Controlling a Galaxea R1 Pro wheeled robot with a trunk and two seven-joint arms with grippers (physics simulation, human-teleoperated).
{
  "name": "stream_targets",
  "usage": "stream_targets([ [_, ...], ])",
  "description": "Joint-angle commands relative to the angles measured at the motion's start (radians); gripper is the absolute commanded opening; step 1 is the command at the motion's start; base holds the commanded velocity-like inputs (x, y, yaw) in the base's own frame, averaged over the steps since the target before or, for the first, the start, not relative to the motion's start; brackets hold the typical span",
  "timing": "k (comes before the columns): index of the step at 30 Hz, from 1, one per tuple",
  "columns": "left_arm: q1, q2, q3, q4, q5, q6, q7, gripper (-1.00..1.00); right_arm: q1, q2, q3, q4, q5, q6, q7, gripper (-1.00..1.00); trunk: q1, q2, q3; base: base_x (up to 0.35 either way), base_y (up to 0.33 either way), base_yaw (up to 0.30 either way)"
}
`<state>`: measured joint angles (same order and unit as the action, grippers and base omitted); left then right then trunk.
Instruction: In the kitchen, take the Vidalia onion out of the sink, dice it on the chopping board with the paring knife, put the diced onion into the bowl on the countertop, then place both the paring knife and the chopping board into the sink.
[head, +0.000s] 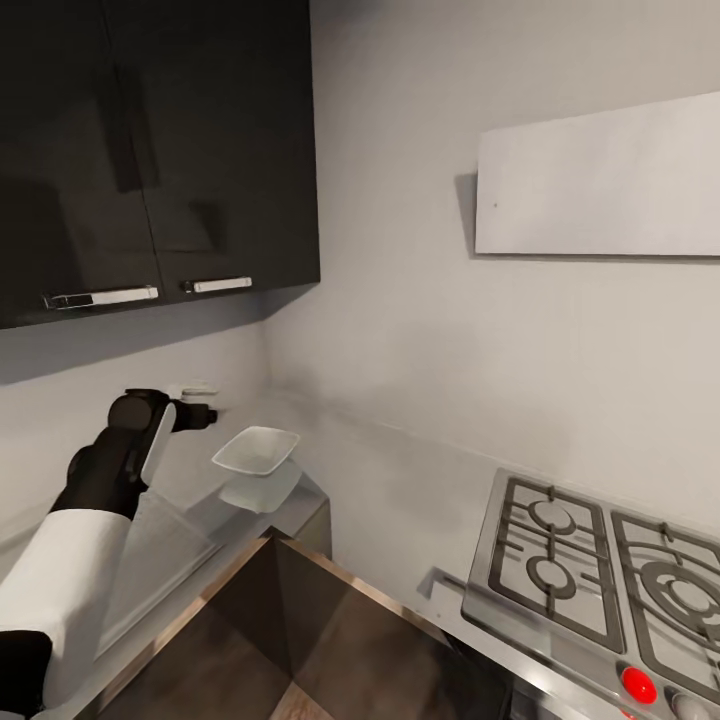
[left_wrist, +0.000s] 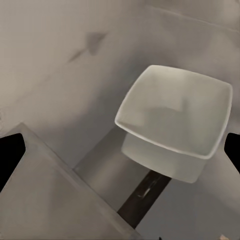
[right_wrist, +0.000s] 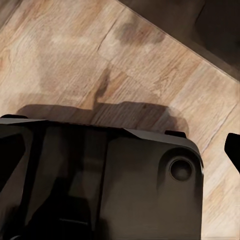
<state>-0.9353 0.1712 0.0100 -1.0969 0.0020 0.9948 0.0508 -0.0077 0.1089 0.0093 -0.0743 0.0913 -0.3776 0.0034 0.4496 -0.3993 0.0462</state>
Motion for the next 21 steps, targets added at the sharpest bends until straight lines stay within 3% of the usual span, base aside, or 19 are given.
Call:
stream_targets([
  [1,0.000,0.001,0.000,-0.001,0.001,0.004,0.003,1.00,0.000,0.000,0.000,0.001,0.007,-0.002,-0.002,1.00,0.000,-0.001,0.000,0.000,0.000,0.000],
  [21,0.001,0.002,-0.001,0.007,0.001,0.004,0.003,1.00,-0.001,-0.002,0.000,0.002,0.007,-0.001,-0.003,1.00,0.000,-0.001,0.000,0.000,0.000,0.000],
])
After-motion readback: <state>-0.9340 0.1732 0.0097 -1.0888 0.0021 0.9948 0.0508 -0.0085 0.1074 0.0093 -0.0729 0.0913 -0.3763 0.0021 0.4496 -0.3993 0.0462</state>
